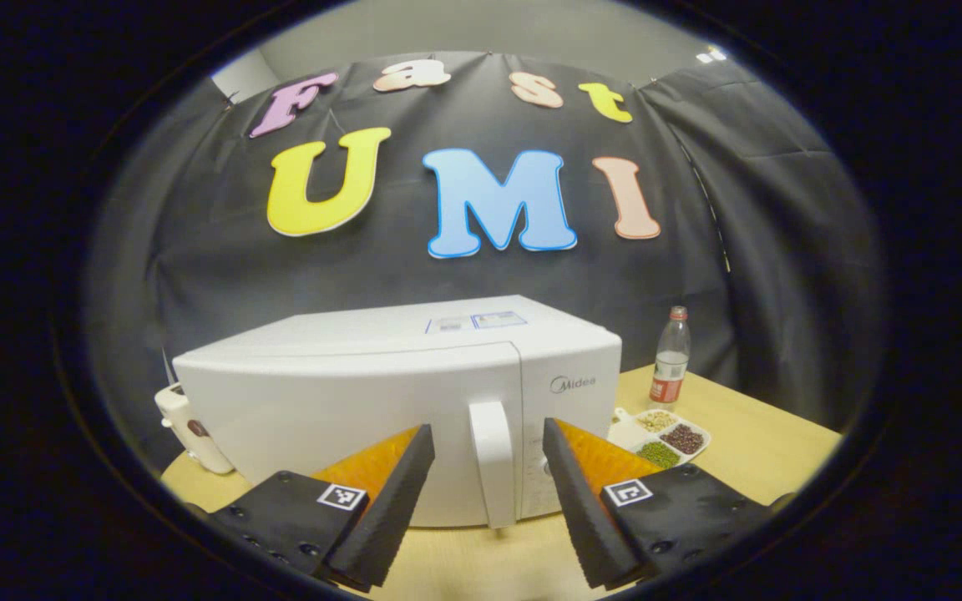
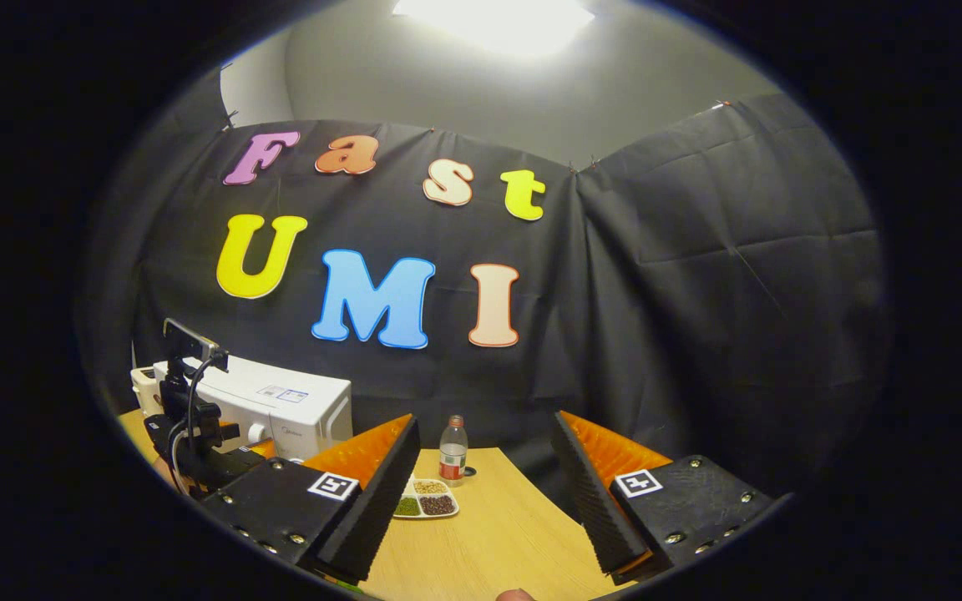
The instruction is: Open the microwave oven with the left hand, put the food in, and close the microwave oven.
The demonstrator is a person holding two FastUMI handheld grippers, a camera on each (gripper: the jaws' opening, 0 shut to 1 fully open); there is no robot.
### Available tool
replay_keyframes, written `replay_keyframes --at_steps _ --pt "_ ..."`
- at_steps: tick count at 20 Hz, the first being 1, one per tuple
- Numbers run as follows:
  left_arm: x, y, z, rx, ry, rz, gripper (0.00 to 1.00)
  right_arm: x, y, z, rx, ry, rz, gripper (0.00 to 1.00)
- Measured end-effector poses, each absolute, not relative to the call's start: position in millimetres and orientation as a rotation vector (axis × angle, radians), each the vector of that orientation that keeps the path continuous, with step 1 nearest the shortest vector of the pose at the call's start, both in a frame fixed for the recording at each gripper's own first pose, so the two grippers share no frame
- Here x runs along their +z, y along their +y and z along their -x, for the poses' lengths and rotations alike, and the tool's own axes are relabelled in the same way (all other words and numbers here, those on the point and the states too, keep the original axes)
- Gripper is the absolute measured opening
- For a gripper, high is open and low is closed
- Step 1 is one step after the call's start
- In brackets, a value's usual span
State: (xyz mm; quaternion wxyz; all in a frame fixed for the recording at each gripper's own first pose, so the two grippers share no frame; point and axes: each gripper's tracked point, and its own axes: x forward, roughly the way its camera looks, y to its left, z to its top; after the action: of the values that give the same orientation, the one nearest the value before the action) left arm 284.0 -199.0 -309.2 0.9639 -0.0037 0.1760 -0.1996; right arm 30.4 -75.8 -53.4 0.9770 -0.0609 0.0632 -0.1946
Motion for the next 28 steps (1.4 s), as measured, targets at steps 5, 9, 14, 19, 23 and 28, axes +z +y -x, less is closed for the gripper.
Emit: replay_keyframes --at_steps 5,9,14,19,23,28 --pt "-331.1 -206.9 -289.3 -0.425 0.411 0.023 0.47 -60.5 -79.5 -23.6 -0.438 0.159 0.141 0.96" --pt "-328.1 -205.4 -280.7 -0.429 0.433 0.01 0.29 -66.2 -72.3 -20.0 -0.413 0.179 0.133 0.96" --pt "-315.5 -173.0 -220.1 -0.405 0.433 0.014 0.17 -57.9 -61.9 -9.3 -0.33 0.14 0.115 0.96" --pt "-310.4 -111.3 -153.2 -0.307 0.476 0.035 0.15 -64.3 -42.8 7.0 -0.17 0.142 0.04 0.96" --pt "-303.3 -31.9 -101.9 -0.134 0.5 0.013 0.14 -82.6 -18.3 32.9 -0.016 0.191 -0.013 0.96" --pt "-304.3 79.3 -62.5 0.087 0.519 0.035 0.16 -88.9 9.9 56.9 0.126 0.243 -0.02 0.96"
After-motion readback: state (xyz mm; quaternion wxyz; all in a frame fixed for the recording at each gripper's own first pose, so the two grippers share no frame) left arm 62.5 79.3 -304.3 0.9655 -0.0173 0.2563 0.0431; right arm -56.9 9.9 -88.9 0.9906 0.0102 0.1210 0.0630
